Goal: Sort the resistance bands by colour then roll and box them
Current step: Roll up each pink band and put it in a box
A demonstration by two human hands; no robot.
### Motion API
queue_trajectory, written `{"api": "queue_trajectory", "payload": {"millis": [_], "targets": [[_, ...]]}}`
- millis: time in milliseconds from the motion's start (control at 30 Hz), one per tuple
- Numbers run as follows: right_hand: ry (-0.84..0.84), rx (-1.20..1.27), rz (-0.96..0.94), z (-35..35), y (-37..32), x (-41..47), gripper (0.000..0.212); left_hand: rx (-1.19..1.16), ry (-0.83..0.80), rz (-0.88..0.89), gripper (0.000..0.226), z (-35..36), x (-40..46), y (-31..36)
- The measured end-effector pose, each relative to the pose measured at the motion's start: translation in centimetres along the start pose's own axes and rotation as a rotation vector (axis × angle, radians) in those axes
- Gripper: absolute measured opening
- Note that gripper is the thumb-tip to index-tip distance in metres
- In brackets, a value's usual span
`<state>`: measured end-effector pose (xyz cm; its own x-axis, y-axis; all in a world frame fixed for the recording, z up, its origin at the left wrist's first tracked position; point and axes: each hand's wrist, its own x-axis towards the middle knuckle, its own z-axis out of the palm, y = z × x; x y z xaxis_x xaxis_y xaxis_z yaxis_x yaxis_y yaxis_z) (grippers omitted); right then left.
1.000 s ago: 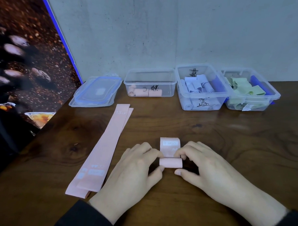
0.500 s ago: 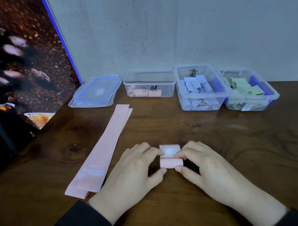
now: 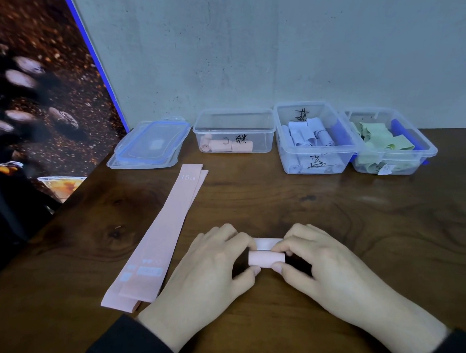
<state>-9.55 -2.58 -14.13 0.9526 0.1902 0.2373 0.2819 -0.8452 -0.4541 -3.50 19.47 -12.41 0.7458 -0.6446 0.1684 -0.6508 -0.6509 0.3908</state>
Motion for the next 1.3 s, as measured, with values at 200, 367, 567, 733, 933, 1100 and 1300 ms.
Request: {"api": "queue_trajectory", "payload": {"millis": [200,367,567,733,933,1100,1300], "targets": [[0.029,0.009,0.017,-0.1,-0.2,0.1,0.02,0.015,0.015,-0.009,0.031,0.1,0.0,-0.1],[0.09,-0.021,0.025,0.4,-0.1,0.3,0.027,0.034,0.023,-0.002,0.026,0.3,0.2,-0.2],[0.091,-0.076,0.006,0.6,-0.5,0.5,0.03,0.084,0.076,0.009,0.026,0.7,0.6,-0.4],[0.154,-0.132,0.015,1.2,-0.2,1.0,0.028,0.11,0.144,0.036,0.02,1.4,1.1,-0.4],[0.155,-0.103,-0.018,1.4,0.0,1.9,0.033,0.115,0.127,0.017,0.028,1.5,1.5,-0.6],[0.142,-0.122,0.01,1.7,0.3,2.7,0.026,0.135,0.111,-0.036,0.031,1.8,2.6,-0.3],[0.127,-0.044,0.065,1.4,0.3,3.1,0.023,0.149,0.121,-0.067,0.028,1.7,3.2,0.4]]}}
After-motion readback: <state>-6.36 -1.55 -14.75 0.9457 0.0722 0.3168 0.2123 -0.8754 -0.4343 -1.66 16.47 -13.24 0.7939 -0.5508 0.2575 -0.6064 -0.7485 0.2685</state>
